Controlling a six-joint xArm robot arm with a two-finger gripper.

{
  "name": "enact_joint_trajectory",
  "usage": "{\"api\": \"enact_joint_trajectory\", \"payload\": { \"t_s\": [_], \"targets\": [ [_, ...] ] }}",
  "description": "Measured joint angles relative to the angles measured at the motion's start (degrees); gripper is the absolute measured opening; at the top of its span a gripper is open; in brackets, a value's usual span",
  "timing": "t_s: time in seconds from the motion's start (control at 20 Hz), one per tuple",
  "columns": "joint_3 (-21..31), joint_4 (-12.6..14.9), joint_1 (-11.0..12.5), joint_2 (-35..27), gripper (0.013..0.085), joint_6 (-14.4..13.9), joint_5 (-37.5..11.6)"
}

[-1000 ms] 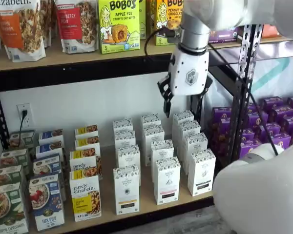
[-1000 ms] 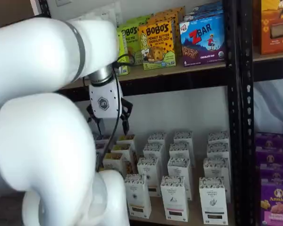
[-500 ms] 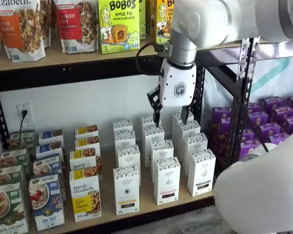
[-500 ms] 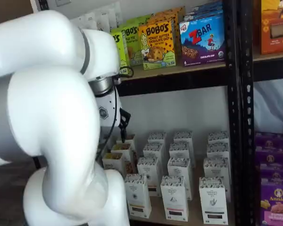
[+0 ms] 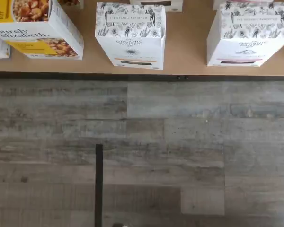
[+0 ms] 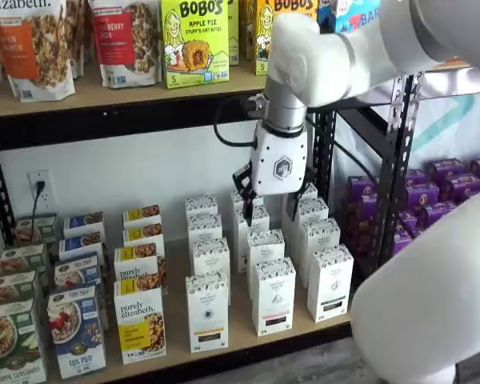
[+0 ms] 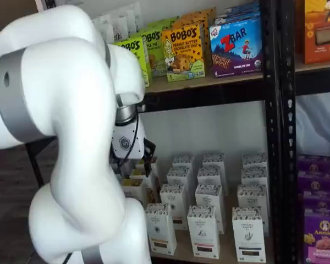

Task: Pick up the white box with a yellow strip in the middle, on the bottom shelf, the fourth box from the left

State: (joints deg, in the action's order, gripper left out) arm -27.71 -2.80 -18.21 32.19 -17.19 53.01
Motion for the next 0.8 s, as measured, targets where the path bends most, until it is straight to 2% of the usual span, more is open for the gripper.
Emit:
{"api": "enact_joint_trajectory", "payload": {
  "t_s": [0.15,0.35,0.8],
  "targets": [
    [0.2,-0.4,-0.1,-3.6,0.085,0.3,-3.3],
    [-0.2,-3.5,0.5,-8.3,0.085,3.1,-5.8],
    [-1.6,-3.8,0.0,-16.4,0.085,3.1,-10.1]
  ]
}}
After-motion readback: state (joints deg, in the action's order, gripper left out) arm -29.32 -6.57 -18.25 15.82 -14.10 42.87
